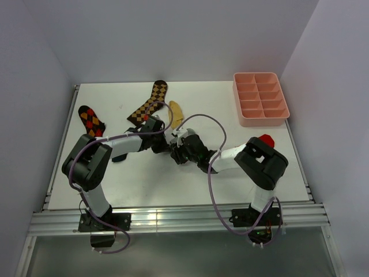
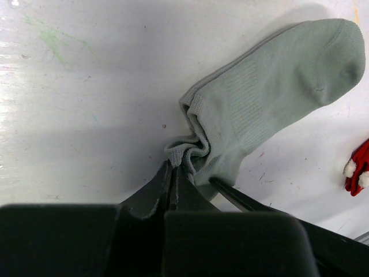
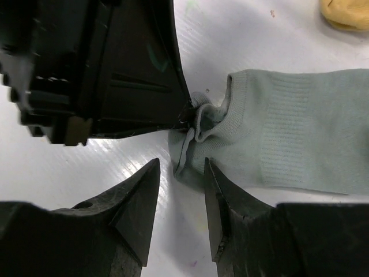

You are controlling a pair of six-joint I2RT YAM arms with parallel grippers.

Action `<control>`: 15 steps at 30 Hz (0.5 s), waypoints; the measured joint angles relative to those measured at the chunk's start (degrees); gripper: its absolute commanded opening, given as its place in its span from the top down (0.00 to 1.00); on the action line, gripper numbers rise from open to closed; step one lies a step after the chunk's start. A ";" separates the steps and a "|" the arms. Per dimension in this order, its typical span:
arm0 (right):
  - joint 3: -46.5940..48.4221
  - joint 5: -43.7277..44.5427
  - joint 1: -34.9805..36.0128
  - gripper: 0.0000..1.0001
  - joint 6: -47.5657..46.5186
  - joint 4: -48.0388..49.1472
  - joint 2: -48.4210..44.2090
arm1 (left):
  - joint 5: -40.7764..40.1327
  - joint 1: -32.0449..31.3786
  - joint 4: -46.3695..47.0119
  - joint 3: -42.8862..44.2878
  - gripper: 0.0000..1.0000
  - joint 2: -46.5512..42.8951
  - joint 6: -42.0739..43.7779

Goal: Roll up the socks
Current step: Roll the sock at the center of the board.

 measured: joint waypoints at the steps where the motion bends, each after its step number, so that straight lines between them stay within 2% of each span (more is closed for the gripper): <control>1: 0.17 0.20 0.07 0.56 -0.07 0.04 0.50 | 0.00 0.00 -0.09 0.04 1.00 0.00 0.00; 9: 2.69 1.75 0.61 0.61 -0.39 -0.22 3.45 | 0.00 0.00 -0.96 0.37 1.00 0.00 0.00; 12: 4.07 2.47 0.74 0.71 -0.39 -0.61 4.61 | -0.04 0.00 -1.36 0.57 1.00 0.00 0.00; 15: 4.59 3.10 0.76 0.85 0.04 -1.33 4.83 | -0.28 0.07 -1.81 0.87 1.00 0.00 0.00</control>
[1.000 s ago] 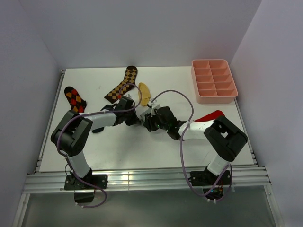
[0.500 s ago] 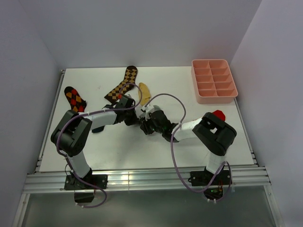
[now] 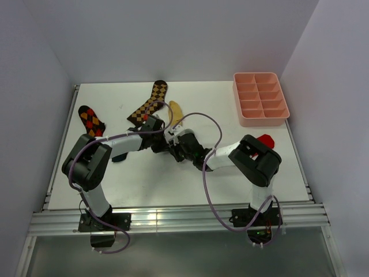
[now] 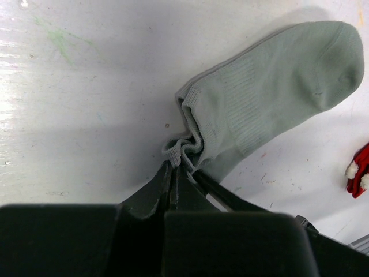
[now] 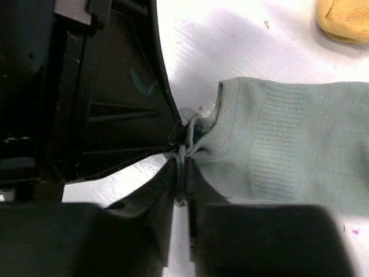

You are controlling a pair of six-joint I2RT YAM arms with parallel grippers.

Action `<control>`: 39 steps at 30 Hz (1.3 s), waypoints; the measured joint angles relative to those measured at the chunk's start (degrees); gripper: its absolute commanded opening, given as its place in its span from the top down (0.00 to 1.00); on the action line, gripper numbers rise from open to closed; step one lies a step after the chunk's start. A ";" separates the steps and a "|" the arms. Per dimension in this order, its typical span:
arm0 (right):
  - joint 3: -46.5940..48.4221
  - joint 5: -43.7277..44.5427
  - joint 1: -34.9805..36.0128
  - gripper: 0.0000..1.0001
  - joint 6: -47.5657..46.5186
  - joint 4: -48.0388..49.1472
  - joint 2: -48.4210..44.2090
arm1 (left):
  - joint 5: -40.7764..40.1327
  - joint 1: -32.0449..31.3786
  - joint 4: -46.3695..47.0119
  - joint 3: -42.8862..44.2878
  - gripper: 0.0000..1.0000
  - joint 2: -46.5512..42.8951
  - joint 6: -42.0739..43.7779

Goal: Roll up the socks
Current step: Roll the sock at the center of the board.

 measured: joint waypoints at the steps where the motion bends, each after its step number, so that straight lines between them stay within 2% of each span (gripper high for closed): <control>1: 0.04 0.11 0.00 0.92 0.17 -0.20 0.00 | -0.02 -0.02 -0.13 0.15 1.00 0.00 0.00; 3: 0.13 0.09 0.00 0.99 0.76 -0.44 0.00 | -0.13 -0.02 -0.35 0.31 1.00 0.00 0.00; 5: 0.46 -0.24 -0.13 1.00 1.64 -1.11 0.00 | -0.13 -0.02 -0.39 0.31 1.00 0.00 0.00; 8: 1.01 -2.40 -1.36 1.00 3.54 -2.29 0.00 | -0.15 -0.02 -0.39 0.31 0.94 0.00 -0.02; 13: 1.97 -9.44 -5.44 1.00 8.26 -4.74 0.00 | -0.24 -0.04 -0.33 0.26 0.69 -1.31 -0.22; 15: 2.08 -12.20 -7.39 1.00 10.16 -5.51 0.00 | -0.44 -0.04 0.20 -0.07 0.55 -2.69 -0.35; 18: 2.45 -17.46 -10.54 1.00 13.60 -6.23 0.59 | -0.79 -0.02 2.38 -1.95 0.43 -5.57 -1.11; 29: 7.56 -37.92 -17.88 1.00 26.14 -6.69 7.98 | -1.20 -0.02 11.74 -9.57 0.46 -9.77 -1.77; 34: 7.89 -42.86 -19.87 0.99 31.74 -6.45 9.77 | -1.27 -0.02 15.15 -11.41 0.47 -9.77 -2.45; 39: 8.52 -46.23 -21.09 0.99 35.82 -6.25 11.52 | -1.22 0.00 18.60 -13.22 0.53 -9.35 -3.58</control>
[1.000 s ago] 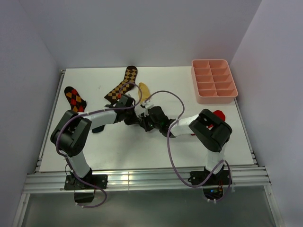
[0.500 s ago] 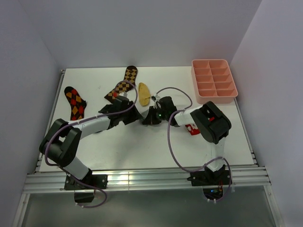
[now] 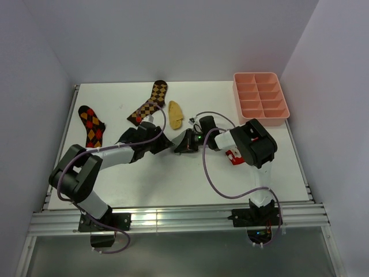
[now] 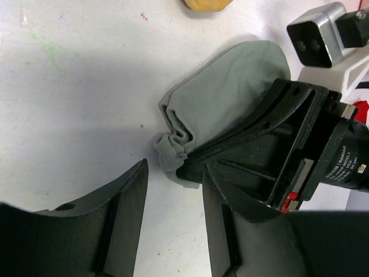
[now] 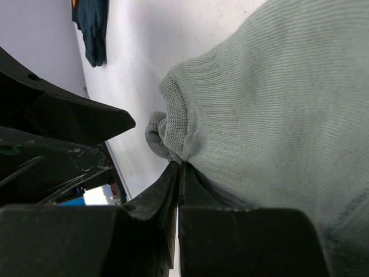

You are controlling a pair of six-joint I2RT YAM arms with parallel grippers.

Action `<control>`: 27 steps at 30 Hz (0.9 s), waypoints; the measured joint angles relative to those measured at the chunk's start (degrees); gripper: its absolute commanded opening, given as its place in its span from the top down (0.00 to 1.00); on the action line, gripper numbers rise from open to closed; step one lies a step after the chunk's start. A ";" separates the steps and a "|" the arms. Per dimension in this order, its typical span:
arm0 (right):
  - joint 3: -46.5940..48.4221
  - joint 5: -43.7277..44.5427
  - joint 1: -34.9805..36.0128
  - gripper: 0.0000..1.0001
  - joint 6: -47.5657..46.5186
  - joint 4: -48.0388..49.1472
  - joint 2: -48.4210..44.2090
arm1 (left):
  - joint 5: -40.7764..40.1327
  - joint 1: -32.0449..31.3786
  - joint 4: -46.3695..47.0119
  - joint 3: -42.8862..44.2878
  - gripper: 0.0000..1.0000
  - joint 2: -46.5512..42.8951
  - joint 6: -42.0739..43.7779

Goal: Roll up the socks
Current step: Roll the sock at the center of the board.

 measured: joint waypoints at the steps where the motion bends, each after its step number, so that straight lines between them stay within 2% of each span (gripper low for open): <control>1: 0.11 -0.35 -0.11 0.99 0.44 0.00 0.20 | 0.09 0.00 0.57 -0.04 0.54 0.35 -0.13; 7: 0.13 -1.53 -0.76 0.98 3.10 0.09 0.79 | 0.90 0.17 3.48 -0.26 0.61 2.89 -1.27; 23: 0.66 -2.69 -1.29 0.96 4.81 -0.11 1.60 | 3.02 0.20 8.66 -0.66 0.61 7.58 -2.67; 27: 0.81 -2.69 -1.29 0.94 4.81 -0.44 1.62 | 3.26 0.20 10.25 -0.63 0.67 8.57 -3.06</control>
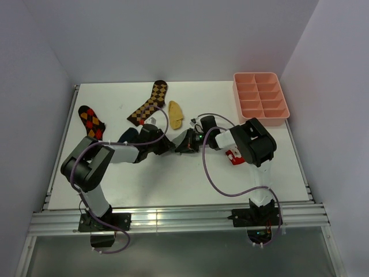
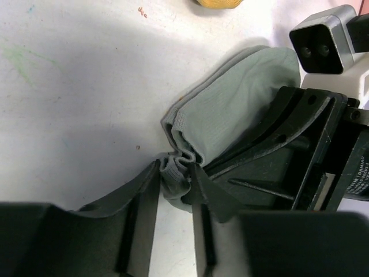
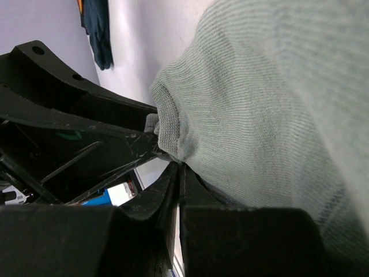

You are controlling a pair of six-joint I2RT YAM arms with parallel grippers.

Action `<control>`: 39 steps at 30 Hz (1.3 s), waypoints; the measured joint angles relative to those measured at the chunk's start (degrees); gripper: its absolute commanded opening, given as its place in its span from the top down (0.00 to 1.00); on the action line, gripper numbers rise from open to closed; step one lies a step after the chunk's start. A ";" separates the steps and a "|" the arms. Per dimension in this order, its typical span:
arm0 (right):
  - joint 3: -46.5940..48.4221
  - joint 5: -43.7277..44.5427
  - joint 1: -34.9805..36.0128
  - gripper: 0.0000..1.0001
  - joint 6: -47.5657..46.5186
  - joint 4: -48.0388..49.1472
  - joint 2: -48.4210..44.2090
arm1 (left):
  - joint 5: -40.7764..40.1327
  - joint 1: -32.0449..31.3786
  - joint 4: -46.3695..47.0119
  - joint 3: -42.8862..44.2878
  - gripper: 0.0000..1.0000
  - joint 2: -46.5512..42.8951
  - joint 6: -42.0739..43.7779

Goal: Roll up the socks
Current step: Roll the sock at the center of the board.

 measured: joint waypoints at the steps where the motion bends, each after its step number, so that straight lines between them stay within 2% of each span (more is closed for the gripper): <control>1: 0.02 0.02 0.00 0.94 -0.04 -0.07 0.00 | 0.00 0.02 0.26 0.00 0.72 0.17 -0.04; 3: 0.04 0.07 -0.02 0.93 -0.11 -0.26 0.00 | -0.02 0.02 0.61 0.07 0.79 0.72 -0.20; 4: 0.11 0.13 -0.02 0.92 -0.26 -0.39 -0.02 | -0.02 0.02 0.76 0.11 0.86 0.90 -0.37; 7: 0.20 0.15 -0.02 0.83 -0.81 -0.72 -0.07 | -0.07 0.07 0.66 0.33 1.00 1.25 -0.61; 13: -0.02 3.26 0.02 0.68 -4.98 -3.34 -3.08 | -0.17 0.07 -2.14 1.90 1.00 1.36 -0.39; 17: -2.19 8.72 1.01 0.58 -10.88 -6.40 -9.20 | -0.72 0.07 -7.37 4.55 1.00 1.36 0.94; 21: -4.02 16.52 4.11 0.58 -19.04 -9.73 -17.59 | -1.09 0.07 -12.15 6.86 1.00 1.36 2.49; 25: -4.15 26.91 10.88 0.58 -28.83 -10.75 -23.47 | -1.14 0.07 -16.57 9.05 1.00 1.40 3.78; 34: -9.64 44.78 20.83 0.57 -42.99 -6.97 -24.02 | -1.11 0.07 -23.52 12.41 1.00 1.77 5.20; 39: -11.78 49.35 22.86 0.57 -46.64 -3.04 -23.34 | -0.87 0.07 -24.61 12.63 1.00 1.86 5.22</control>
